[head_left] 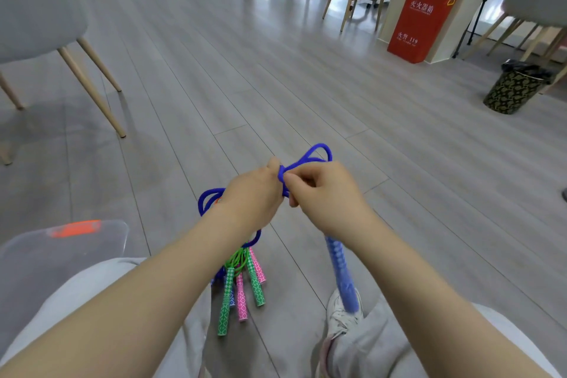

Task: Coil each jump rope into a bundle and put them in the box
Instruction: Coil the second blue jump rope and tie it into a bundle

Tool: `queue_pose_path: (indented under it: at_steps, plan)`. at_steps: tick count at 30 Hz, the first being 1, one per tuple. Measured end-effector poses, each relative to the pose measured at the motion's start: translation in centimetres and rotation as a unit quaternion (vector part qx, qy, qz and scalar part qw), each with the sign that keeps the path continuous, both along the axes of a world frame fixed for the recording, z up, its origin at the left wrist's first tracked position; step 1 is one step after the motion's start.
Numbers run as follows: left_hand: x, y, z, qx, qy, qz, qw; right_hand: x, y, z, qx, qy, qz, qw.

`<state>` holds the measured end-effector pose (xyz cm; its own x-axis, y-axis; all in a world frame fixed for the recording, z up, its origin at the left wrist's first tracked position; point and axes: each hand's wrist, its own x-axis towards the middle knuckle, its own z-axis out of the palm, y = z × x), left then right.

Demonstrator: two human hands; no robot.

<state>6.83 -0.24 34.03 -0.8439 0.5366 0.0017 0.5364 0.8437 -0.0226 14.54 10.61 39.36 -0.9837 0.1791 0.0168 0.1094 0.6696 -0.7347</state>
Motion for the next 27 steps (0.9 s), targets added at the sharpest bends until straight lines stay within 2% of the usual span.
queue_pose_path:
  at_steps: [3, 5, 8, 12, 16, 17, 19, 20, 22, 25, 27]
  plan:
    - [-1.5, -1.1, 1.1, 0.13, -0.078, 0.029, 0.988, 0.6, -0.5, -0.9, -0.047, 0.021, 0.006, 0.999]
    - [-2.2, -2.0, 2.1, 0.194, -0.131, 0.032, 0.972, 0.9, 0.0, -1.4, -0.153, -0.012, 0.011, 0.988]
    - [-2.2, -2.5, 3.0, 0.218, -0.189, 0.017, 0.957, 1.3, 0.8, -2.5, -0.303, -0.111, 0.047, 0.945]
    - [-1.5, -2.9, 3.3, 0.22, -0.225, -0.018, 0.949, 1.5, 2.0, -4.6, -0.367, -0.209, 0.126, 0.898]
    - [-0.4, -3.3, 4.0, 0.202, -0.265, -0.059, 0.941, 1.2, 2.8, -5.3, -0.347, -0.235, 0.184, 0.889]
    - [0.0, -3.2, 3.9, 0.195, -0.278, -0.075, 0.937, 1.0, 3.5, -6.4, -0.3, -0.242, 0.188, 0.903]
    - [0.6, -3.2, 3.9, 0.181, -0.313, -0.103, 0.927, 0.3, 5.8, -9.1, -0.128, -0.29, 0.174, 0.932]
    - [0.8, -3.1, 3.9, 0.169, -0.328, -0.114, 0.922, 0.1, 7.1, -10.5, -0.042, -0.323, 0.169, 0.93]
    - [1.1, -3.1, 3.9, 0.136, -0.337, -0.139, 0.921, -0.5, 8.1, -11.4, 0.023, -0.358, 0.194, 0.913]
    - [1.7, -3.1, 4.0, 0.081, -0.327, -0.168, 0.926, -1.2, 5.4, -7.2, -0.096, -0.236, 0.22, 0.942]
    - [2.4, -2.7, 3.9, 0.027, -0.322, -0.191, 0.927, -1.3, 4.7, -5.9, -0.122, -0.234, 0.251, 0.931]
